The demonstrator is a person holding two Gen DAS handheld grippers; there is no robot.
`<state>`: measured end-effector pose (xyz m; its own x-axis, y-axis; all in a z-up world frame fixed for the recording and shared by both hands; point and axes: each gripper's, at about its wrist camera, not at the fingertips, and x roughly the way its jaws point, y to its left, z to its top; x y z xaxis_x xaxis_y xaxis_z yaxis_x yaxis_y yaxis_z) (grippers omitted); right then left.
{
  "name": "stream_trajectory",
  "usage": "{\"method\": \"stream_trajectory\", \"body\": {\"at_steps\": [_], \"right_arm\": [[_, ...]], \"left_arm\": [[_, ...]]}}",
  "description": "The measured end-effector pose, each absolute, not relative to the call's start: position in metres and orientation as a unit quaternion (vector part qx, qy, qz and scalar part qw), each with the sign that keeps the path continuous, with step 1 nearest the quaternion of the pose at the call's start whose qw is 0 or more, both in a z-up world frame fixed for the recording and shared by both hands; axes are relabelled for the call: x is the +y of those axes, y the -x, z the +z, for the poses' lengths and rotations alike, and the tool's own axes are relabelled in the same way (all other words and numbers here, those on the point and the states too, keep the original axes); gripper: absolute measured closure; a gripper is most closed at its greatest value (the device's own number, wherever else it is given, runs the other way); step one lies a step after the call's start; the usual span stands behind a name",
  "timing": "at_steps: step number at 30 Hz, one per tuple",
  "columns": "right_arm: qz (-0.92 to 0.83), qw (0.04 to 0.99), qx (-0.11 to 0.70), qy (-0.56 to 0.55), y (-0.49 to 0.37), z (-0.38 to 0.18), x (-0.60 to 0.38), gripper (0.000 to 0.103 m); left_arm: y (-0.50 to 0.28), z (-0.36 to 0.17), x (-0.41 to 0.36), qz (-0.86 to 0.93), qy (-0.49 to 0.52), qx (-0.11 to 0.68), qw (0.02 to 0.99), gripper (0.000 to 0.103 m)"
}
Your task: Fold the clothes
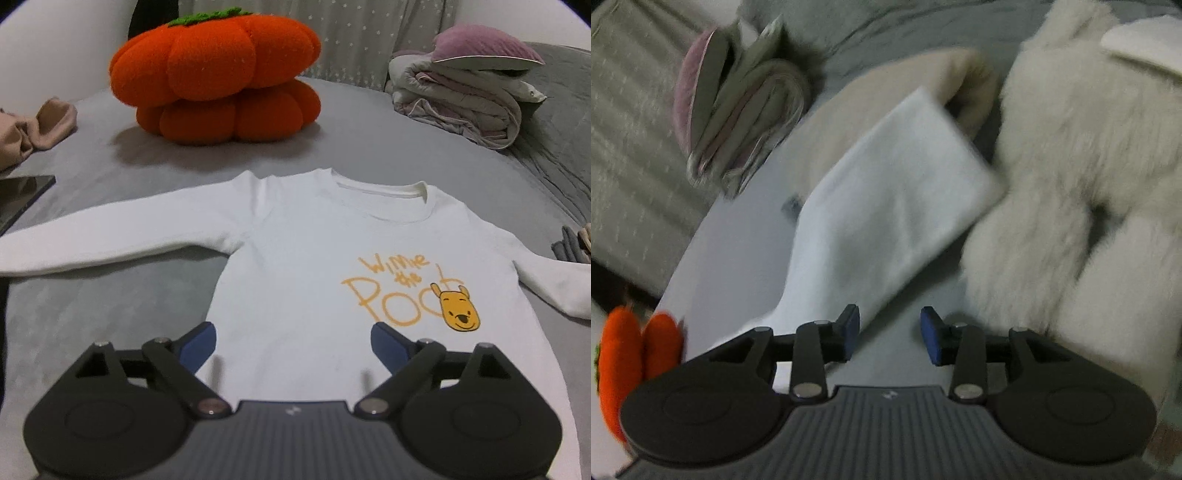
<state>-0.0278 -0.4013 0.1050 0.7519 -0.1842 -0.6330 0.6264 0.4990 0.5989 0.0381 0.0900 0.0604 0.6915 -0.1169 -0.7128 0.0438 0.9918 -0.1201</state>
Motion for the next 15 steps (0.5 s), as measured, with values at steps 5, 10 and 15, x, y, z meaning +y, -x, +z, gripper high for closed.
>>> {"method": "stream_trajectory", "body": {"at_steps": [5, 10, 15], "right_arm": [[-0.253, 0.802, 0.215, -0.497, 0.035, 0.093, -0.421, 0.062], [-0.235, 0.825, 0.197, -0.474, 0.042, 0.104, -0.414, 0.092], [-0.275, 0.856, 0.194, -0.393, 0.049, 0.123, -0.411, 0.095]], "left_arm": [[-0.044, 0.053, 0.084, -0.052, 0.044, 0.397, 0.915, 0.011], [-0.049, 0.047, 0.078, -0.061, 0.041, 0.402, 0.913, 0.011], [-0.053, 0.045, 0.075, -0.062, 0.044, 0.407, 0.910, 0.011]]}}
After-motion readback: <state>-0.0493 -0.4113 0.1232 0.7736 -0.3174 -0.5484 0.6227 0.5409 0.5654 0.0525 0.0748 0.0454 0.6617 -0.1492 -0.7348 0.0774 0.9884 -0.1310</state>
